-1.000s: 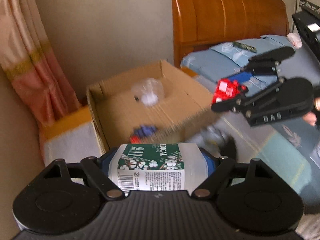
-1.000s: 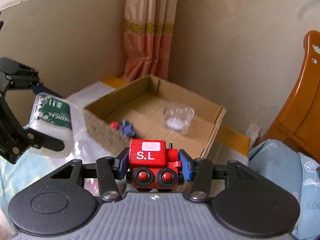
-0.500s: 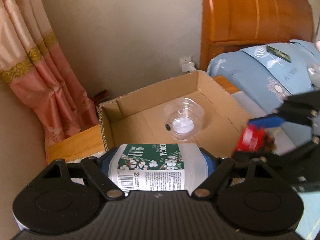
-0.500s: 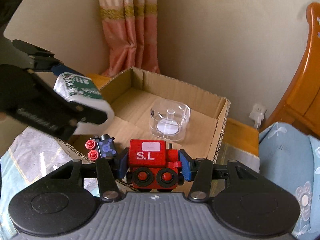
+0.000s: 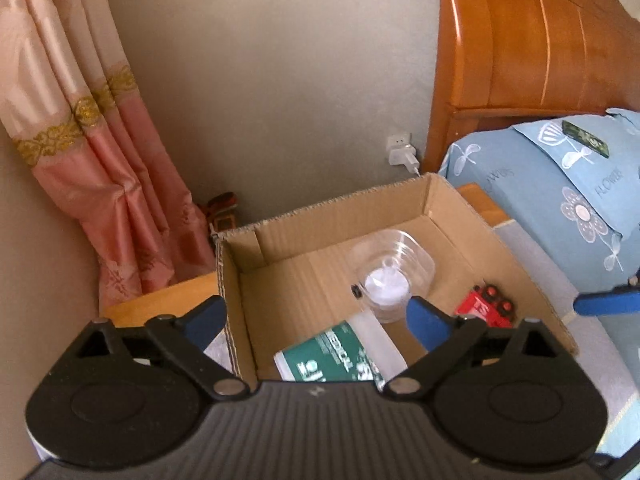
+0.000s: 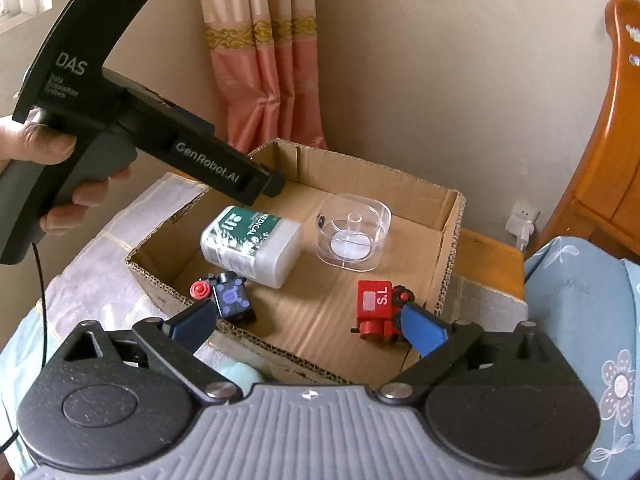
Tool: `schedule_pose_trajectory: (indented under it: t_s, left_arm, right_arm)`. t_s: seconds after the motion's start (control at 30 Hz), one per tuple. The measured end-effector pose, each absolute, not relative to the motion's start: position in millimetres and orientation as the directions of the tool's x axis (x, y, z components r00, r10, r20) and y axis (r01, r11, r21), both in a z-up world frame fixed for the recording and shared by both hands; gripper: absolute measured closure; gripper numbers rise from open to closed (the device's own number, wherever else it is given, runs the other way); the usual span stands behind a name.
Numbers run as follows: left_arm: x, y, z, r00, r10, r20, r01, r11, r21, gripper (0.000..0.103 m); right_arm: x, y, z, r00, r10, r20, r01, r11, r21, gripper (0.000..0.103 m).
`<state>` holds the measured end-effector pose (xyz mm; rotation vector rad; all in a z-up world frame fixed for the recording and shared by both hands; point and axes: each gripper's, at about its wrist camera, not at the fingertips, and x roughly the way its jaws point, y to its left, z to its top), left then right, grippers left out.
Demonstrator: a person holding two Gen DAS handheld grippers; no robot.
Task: Organize rigid objects
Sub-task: 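Lower the swab tub and red train into the box and release both, then withdraw both tools from the box toward the remaining items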
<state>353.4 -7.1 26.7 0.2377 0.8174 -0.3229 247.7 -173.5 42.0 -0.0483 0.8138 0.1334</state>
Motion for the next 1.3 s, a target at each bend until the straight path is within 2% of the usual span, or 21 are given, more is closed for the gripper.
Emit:
schedule_pose_trajectory:
  t_s: [0.43, 0.7, 1.03, 1.2, 1.3]
  left_arm:
    - [291, 1, 49, 0.682, -0.233, -0.693, 0.382, 0.922, 0.066, 0.007]
    - [234, 7, 52, 0.742, -0.201, -0.640, 0.348, 0.931, 0.112, 0.007]
    - [181, 34, 22, 0.736, -0.178, -0.653, 0.265, 0.964, 0.035, 0.004]
    - [162, 45, 3, 0.722, -0.225, -0.654, 0.265, 0.963, -0.039, 0.004]
    - [157, 43, -9, 0.709, -0.209, -0.674, 0.265, 0.964, -0.021, 0.004]
  right_arm:
    - [211, -164, 56, 0.711, 0.059, -0.700, -0.098, 0.995, -0.016, 0.000]
    - [176, -173, 52, 0.738, 0.024, -0.675, -0.017, 1.000, 0.017, 0.000]
    - [126, -184, 17, 0.726, -0.067, -0.685, 0.102, 0.995, 0.010, 0.000]
    - [111, -188, -10, 0.700, -0.053, -0.712, 0.102, 0.994, 0.025, 0.000]
    - [109, -187, -27, 0.677, -0.060, -0.733, 0.098, 0.995, 0.008, 0.000]
